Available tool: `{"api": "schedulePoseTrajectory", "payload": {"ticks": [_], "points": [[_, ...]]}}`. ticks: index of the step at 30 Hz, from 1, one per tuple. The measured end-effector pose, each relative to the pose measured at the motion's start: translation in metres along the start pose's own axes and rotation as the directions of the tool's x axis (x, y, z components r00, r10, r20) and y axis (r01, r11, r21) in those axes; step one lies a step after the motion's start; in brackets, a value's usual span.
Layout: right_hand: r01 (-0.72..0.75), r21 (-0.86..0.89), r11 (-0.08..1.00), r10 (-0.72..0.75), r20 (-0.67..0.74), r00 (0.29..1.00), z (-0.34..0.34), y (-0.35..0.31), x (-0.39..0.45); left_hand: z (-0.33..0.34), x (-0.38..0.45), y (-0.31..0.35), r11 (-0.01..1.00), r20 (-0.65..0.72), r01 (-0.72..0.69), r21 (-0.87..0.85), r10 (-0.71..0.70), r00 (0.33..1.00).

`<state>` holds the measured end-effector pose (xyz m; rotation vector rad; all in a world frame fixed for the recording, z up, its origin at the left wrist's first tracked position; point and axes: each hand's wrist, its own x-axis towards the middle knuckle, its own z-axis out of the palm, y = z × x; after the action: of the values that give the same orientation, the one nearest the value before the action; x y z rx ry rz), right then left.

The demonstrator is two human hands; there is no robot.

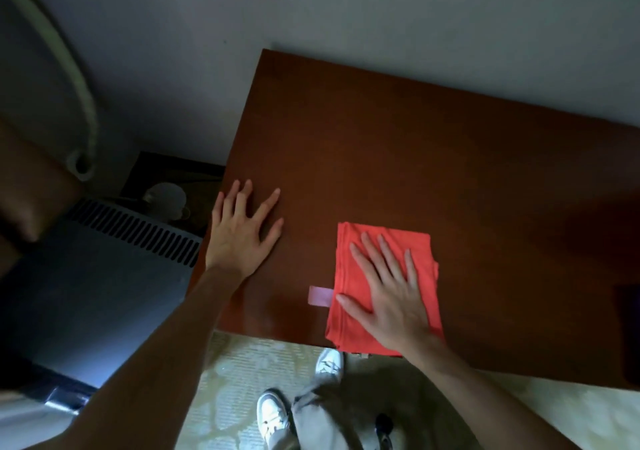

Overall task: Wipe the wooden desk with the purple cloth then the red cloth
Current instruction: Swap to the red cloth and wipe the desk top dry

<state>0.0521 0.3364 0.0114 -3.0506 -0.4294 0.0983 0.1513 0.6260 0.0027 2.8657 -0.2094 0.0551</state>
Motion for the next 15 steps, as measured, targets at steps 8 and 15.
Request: {"api": "schedulePoseTrajectory", "payload": {"ticks": [8, 15], "points": [[0.022, 0.083, 0.996, -0.021, -0.014, 1.0, -0.012, 0.048, 0.162, 0.005, 0.001, -0.003, 1.0, -0.051, -0.011, 0.006, 0.012, 0.999], [-0.149, 0.165, 0.975, 0.163, -0.076, 0.984, -0.031, 0.083, 0.348, 0.011, 0.004, -0.008, 1.0, -0.063, -0.009, -0.001, 0.009, 0.998]]}}
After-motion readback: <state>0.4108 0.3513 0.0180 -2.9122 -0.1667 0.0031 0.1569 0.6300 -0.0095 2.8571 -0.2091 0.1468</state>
